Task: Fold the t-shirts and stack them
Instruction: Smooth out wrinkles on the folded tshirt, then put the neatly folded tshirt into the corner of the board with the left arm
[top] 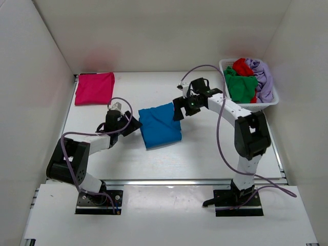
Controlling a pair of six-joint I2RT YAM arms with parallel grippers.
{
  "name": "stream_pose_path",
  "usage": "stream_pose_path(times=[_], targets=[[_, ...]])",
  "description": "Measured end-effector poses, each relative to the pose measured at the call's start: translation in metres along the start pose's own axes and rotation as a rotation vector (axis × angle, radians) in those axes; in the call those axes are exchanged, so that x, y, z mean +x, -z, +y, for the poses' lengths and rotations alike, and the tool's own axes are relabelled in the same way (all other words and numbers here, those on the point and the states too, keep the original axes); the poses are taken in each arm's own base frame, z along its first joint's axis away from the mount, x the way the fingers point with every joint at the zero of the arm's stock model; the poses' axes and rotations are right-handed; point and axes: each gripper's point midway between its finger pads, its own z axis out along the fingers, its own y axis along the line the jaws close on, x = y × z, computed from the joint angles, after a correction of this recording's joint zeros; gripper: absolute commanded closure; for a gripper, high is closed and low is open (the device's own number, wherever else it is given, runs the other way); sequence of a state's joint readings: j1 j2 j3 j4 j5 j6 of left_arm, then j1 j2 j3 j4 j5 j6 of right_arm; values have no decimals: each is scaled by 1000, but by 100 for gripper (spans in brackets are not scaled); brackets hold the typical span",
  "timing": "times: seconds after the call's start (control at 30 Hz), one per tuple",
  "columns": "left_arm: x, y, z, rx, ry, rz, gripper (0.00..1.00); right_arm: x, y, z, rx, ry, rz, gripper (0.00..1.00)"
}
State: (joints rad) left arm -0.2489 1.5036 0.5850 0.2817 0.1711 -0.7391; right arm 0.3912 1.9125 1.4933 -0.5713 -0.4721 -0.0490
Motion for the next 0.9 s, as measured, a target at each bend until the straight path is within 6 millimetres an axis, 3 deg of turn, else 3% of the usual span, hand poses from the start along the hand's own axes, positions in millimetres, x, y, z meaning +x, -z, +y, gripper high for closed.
stream_pose_path(times=[0.07, 0.17, 0.3, 0.33, 0.43, 0.47, 0.57, 0.67, 0.77, 0.9], targets=[[9, 4, 6, -26, 3, 27, 27, 7, 12, 1, 20, -4, -20, 13], [12, 7, 7, -34, 9, 48, 28, 9, 27, 2, 35, -12, -61, 12], [14, 10, -10, 35, 31, 112, 27, 10, 38, 6, 42, -44, -131, 12], [11, 11, -17, 57, 34, 119, 27, 11, 40, 6, 58, -65, -156, 1], [0, 19, -50, 150, 30, 110, 17, 15, 42, 15, 117, -119, -240, 1], [-3, 23, -62, 178, 21, 105, 1, 15, 42, 20, 133, -140, -272, 1], [-15, 33, -102, 273, -46, 81, 1, 6, 45, 33, 152, -192, -346, 1], [-26, 44, -130, 333, -145, 31, 1, -9, 56, 26, 175, -242, -415, 1], [-30, 55, -128, 318, -185, -3, 2, -11, 71, 10, 227, -284, -447, 1], [-26, 43, -95, 186, -183, 41, 2, -9, 102, -6, 275, -318, -515, 1]])
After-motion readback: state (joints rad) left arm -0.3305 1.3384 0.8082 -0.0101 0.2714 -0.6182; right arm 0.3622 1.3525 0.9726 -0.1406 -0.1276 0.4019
